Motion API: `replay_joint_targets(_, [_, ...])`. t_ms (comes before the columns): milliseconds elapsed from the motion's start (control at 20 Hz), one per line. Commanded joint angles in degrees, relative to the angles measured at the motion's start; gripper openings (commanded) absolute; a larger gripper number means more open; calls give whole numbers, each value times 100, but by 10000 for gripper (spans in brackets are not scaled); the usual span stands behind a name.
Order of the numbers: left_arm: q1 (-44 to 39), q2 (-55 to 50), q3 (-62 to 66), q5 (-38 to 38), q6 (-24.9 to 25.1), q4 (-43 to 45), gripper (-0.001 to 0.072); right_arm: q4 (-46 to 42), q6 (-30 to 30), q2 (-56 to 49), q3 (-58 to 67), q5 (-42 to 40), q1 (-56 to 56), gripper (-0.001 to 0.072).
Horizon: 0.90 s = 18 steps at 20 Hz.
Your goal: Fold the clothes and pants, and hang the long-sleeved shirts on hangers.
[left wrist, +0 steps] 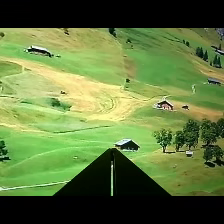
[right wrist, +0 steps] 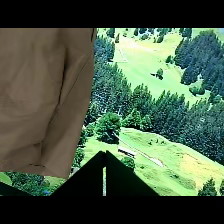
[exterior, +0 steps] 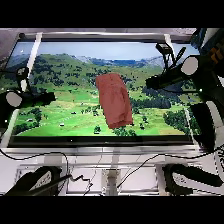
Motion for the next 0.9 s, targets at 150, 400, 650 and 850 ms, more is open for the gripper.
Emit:
replay_joint_targets(150, [7,-4,4,0,2,2,8,2,0,2,2,0,4,17])
replay_joint_targets(400, [7,-4,4,0,2,0,8,2,0,2,2,0,2,17])
replay_joint_targets(650, [7,-24,4,7,2,2,8,0,-2,2,2,-13,2,17])
replay_joint_targets(850, [7,-146,4,28,26,4,176,72,7,2,2,-61,4,17])
